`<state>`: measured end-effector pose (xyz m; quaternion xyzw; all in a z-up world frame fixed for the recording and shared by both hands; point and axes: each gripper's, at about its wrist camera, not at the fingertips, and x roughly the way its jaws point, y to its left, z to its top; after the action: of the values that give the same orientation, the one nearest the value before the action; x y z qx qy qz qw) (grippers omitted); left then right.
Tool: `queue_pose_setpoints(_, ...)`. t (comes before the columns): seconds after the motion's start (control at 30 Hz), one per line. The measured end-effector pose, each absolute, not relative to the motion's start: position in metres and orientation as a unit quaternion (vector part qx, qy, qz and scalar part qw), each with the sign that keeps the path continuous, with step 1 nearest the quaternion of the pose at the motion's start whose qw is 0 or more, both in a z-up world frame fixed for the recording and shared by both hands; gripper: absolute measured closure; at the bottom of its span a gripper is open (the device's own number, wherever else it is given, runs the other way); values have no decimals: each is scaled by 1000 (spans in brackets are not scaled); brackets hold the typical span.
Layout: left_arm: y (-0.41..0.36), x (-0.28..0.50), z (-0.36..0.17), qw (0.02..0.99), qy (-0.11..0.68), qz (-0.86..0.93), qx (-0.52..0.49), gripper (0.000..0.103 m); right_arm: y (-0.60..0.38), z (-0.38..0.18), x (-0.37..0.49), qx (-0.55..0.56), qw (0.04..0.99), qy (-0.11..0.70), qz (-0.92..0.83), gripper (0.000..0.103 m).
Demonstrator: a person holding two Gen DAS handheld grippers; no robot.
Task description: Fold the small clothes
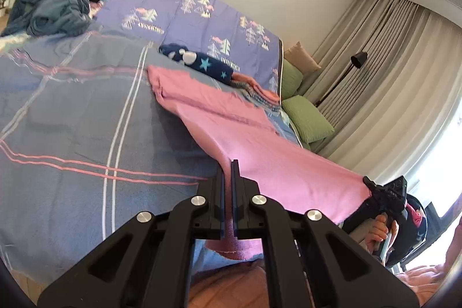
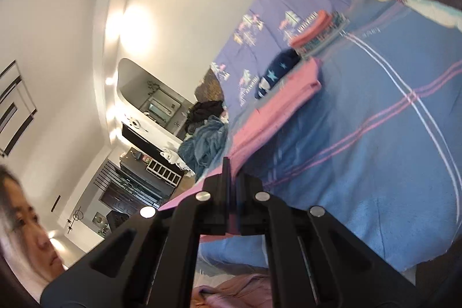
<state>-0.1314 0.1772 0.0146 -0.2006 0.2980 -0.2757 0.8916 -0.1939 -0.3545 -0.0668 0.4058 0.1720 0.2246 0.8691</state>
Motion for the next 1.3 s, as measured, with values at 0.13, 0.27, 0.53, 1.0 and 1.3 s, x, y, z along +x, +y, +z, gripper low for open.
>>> queue_pose_setpoints(0.13, 173, -146, 43, 915, 252, -271, -160, 100, -346, -38, -207, 342, 907, 145, 201, 100)
queue_pose_setpoints(0.27, 165, -119, 36, 915, 245, -277, -160, 99, -349, -45, -175, 353, 902, 148, 199, 100)
queue_pose_setpoints(0.53, 158, -41, 12, 898, 300, -257, -193, 99, -348, -56, -104, 356, 902, 167, 180, 99)
queue_pose_setpoints(1.0, 138, 82, 17, 894, 314, -251, -198, 99, -367, -46, 25, 358, 901, 185, 157, 99)
queue_pose_setpoints(1.3, 130, 202, 3, 894, 343, -198, -210, 99, -389, -63, 144, 368, 897, 233, 81, 96)
